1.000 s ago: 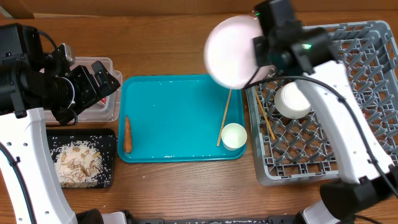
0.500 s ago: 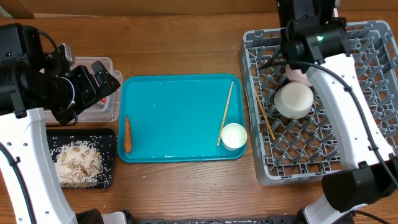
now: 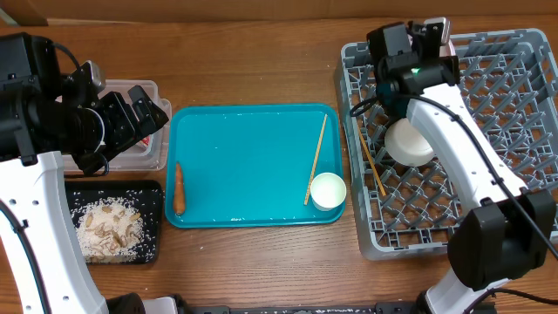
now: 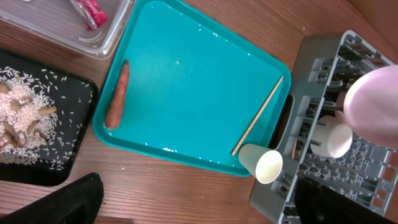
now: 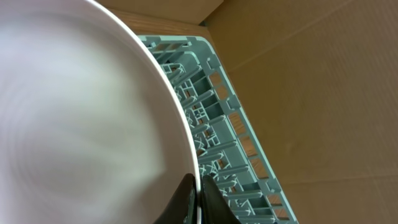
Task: Sort waste into correct bins and load items into the dishwasher
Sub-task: 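Lift the pink plate and stand it upright at the back of the rack, then move the right gripper back to the chopstick on the tray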
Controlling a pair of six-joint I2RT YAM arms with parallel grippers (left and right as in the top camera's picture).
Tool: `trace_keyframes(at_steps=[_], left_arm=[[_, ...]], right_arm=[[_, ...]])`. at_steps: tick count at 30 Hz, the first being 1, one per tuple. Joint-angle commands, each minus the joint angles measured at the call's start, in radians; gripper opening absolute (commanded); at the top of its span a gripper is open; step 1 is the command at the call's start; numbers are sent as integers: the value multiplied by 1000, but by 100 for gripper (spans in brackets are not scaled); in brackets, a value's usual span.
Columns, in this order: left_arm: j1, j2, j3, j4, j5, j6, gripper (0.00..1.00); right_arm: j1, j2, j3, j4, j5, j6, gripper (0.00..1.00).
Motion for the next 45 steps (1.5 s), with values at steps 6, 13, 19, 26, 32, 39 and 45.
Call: trace_keyframes(at_steps=[6, 13, 19, 26, 32, 39, 45], left_arm=[[3, 0, 6, -2, 3, -2, 100], [3, 0, 6, -2, 3, -2, 100], [3, 0, 6, -2, 3, -2, 100], [3, 0, 6, -2, 3, -2, 100], [3, 0, 6, -2, 3, -2, 100], [3, 0, 6, -2, 3, -2, 100], [3, 0, 6, -2, 3, -2, 100]], right_arm=[[72, 1, -5, -18, -56, 10, 4], [75, 1, -8, -24, -122, 6, 43], [75, 1, -5, -35, -93, -2, 47], [75, -64, -5, -46, -106, -1, 47], [75, -179, -5, -56, -339, -1, 46], [76, -276, -5, -84, -870, 168, 46], [96, -270, -8, -84, -1262, 277, 53]])
